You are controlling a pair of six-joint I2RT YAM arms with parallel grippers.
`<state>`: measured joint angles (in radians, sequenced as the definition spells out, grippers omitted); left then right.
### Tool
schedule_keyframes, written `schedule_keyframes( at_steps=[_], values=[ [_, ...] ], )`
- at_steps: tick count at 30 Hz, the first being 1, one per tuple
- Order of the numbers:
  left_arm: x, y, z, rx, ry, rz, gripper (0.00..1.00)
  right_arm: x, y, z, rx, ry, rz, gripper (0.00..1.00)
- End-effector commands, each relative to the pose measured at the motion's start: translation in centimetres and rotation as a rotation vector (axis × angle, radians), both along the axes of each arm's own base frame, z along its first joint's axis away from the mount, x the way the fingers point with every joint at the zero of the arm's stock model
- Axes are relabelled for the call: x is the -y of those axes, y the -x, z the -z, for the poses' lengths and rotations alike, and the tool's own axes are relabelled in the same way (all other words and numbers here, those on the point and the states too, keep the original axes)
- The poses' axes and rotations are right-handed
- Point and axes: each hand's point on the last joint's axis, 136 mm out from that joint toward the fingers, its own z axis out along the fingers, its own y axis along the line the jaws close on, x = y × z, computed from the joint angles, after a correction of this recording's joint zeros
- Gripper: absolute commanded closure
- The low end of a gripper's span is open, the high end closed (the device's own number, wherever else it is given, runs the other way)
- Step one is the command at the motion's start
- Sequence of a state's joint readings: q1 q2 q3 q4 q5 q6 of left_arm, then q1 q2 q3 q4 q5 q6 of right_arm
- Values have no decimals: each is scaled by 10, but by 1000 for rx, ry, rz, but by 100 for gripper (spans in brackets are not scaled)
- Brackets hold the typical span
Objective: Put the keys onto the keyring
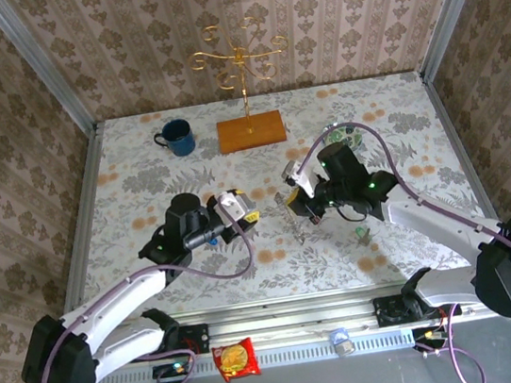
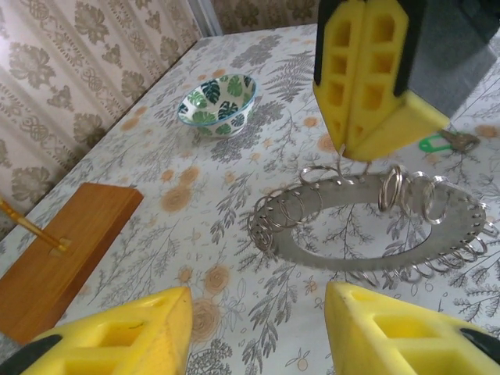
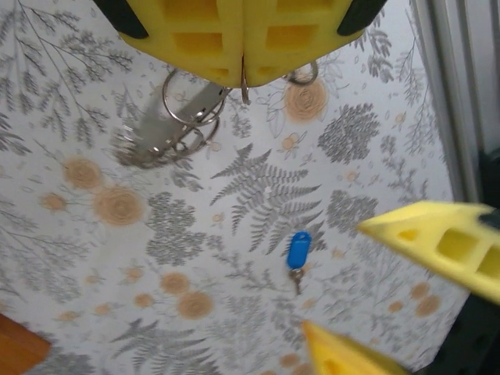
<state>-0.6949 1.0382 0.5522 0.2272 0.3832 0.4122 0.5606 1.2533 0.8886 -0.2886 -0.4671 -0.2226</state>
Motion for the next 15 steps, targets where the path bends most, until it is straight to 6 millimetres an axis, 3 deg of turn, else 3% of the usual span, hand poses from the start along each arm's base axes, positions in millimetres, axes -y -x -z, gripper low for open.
schedule_keyframes(
  at_steps=[1,9,15],
  values=[
    [12,5,-30,70,85,117,54,-15,11,-21,89,-36,-153,100],
    [36,27,-19,17,122,355,56,-20,18,-18,110,-46,-209,100],
    [42,30,-9,9,108,407,60,-23,22,-16,136,-34,-239,100]
  ],
)
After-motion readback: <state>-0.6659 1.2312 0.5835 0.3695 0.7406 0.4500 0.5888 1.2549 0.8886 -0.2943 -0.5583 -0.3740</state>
